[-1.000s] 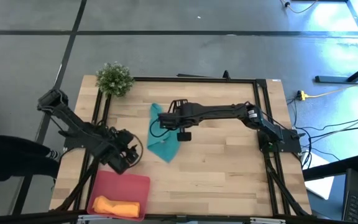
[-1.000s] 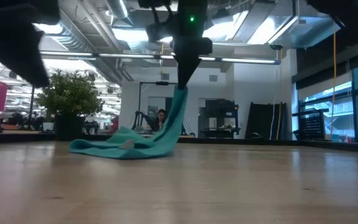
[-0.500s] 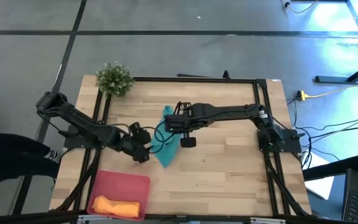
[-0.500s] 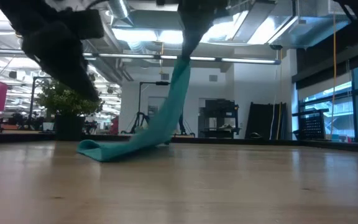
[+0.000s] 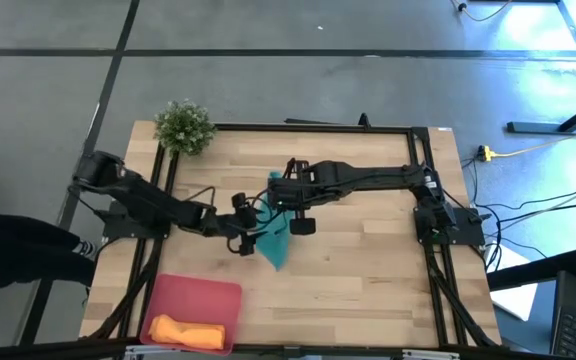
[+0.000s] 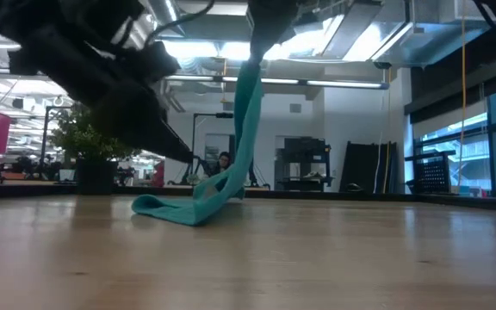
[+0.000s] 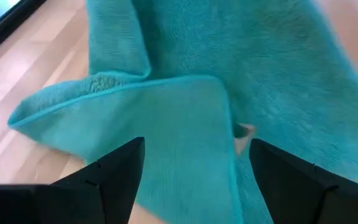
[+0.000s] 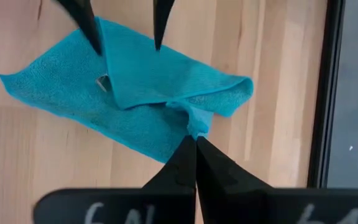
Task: Roll microfiber towels into tight, uniform cylinder then place into a basket
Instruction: Fold the blue microfiber cloth
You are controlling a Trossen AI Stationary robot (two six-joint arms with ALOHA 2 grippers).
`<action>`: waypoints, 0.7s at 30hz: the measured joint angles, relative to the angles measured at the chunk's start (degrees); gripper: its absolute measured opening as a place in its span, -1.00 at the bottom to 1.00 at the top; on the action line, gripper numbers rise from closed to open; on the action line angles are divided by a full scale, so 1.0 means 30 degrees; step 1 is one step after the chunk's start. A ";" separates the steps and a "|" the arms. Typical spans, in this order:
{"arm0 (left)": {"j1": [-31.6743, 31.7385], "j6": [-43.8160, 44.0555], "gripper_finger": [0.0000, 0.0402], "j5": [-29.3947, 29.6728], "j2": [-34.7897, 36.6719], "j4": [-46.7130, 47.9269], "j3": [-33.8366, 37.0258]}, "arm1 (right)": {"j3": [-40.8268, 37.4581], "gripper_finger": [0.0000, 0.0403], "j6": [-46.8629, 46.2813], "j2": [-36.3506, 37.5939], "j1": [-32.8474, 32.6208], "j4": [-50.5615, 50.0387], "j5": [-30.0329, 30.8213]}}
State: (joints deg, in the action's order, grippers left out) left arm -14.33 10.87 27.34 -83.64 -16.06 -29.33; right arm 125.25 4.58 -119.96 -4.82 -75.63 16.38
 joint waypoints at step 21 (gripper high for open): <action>0.0564 -0.1029 0.38 0.1183 -0.7169 -0.7888 -0.1130 | 0.0000 -1.00 -0.0451 0.0007 0.0000 0.0329 0.0007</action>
State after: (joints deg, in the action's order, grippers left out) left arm -12.63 7.78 30.89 -105.15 -39.73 -32.72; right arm 125.25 3.22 -119.94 -4.82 -74.65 16.40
